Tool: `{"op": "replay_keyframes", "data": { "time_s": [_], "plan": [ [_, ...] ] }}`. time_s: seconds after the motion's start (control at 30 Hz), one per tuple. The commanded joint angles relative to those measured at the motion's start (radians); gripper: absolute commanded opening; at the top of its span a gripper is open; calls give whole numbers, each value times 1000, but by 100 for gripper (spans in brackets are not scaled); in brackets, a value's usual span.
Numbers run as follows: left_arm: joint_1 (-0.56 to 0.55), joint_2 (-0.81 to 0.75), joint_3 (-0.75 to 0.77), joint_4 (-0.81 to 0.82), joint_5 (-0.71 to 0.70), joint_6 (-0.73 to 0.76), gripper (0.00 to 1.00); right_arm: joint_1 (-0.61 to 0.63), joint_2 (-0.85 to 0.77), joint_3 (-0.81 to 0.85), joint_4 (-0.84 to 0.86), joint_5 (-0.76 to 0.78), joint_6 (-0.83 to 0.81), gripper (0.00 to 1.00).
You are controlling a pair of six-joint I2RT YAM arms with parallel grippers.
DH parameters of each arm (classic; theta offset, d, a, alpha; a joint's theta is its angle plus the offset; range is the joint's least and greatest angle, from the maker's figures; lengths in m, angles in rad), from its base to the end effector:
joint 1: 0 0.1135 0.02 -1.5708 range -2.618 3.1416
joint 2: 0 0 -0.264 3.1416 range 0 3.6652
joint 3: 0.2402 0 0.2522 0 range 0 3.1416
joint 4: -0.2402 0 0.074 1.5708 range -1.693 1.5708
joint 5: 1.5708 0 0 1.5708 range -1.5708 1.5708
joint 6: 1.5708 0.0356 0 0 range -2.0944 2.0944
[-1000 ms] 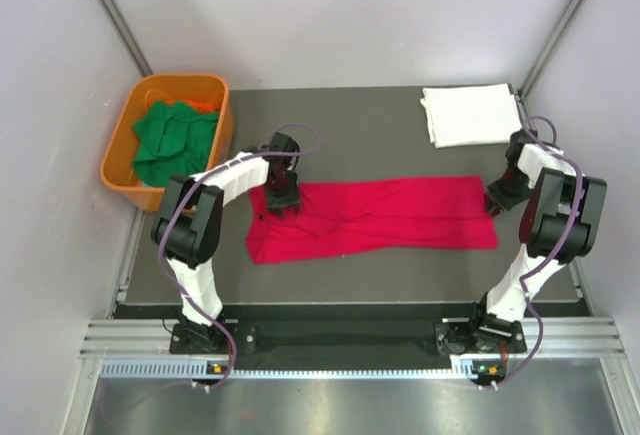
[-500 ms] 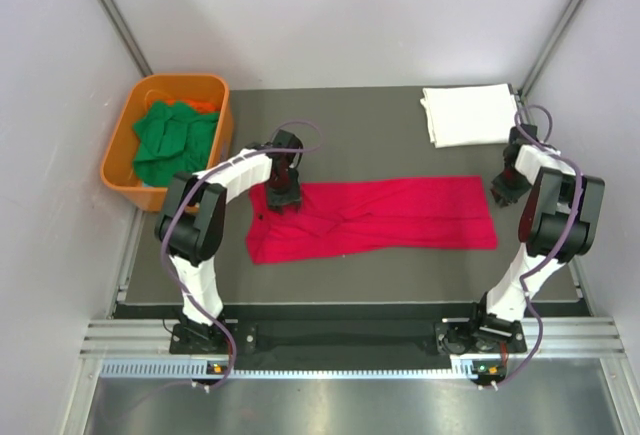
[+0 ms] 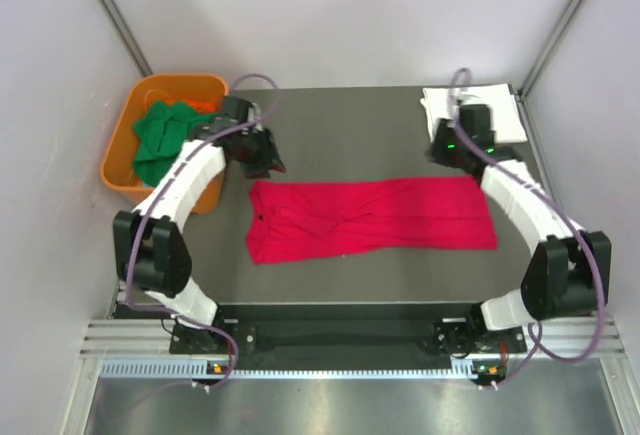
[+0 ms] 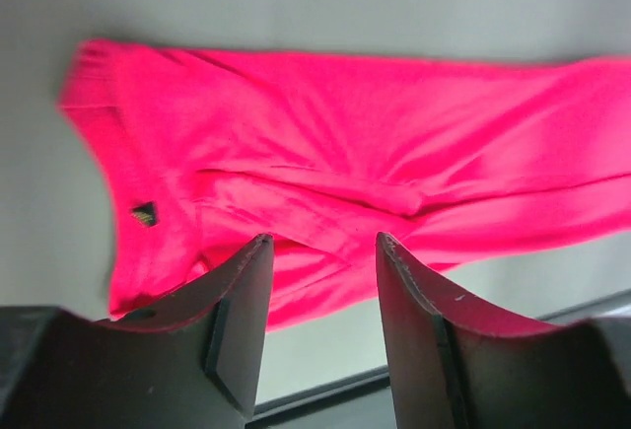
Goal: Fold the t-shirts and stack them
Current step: Fold the tshirt
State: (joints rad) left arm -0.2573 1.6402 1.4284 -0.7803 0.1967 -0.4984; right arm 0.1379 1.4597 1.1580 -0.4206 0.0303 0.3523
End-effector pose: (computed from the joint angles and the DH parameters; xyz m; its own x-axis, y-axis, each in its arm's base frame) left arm 0.3367 -0.0958 0.2928 -0.8798 -0.2532 -0.4022 -0.0770 0.9110 -0.4052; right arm 0.3217 0.0436 0.2879 -0.6543 0.2574 -0.7111 0.1181 0.9635 0.2401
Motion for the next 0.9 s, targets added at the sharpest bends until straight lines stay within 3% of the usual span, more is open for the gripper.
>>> {"op": "replay_keyframes", "data": {
  "time_s": [0.0,0.17,0.3,0.4,0.6,0.87],
  "plan": [
    [150,-106,-45,59,191,-55,51,253,-78,-92,282,-179,-243,43],
    [289,-177,-76,286,313,-175,50,523,14,-58,345,-155,-345,43],
    [314,-158,-16,366,261,-276,50,652,158,-3,413,-158,-415,43],
    [346,-105,59,368,265,-319,50,735,304,130,340,-129,-470,42],
    [388,-48,93,386,297,-347,50,810,505,302,272,-110,-532,41],
    [391,-65,46,377,300,-313,50,908,582,338,232,49,-614,37]
  ]
}}
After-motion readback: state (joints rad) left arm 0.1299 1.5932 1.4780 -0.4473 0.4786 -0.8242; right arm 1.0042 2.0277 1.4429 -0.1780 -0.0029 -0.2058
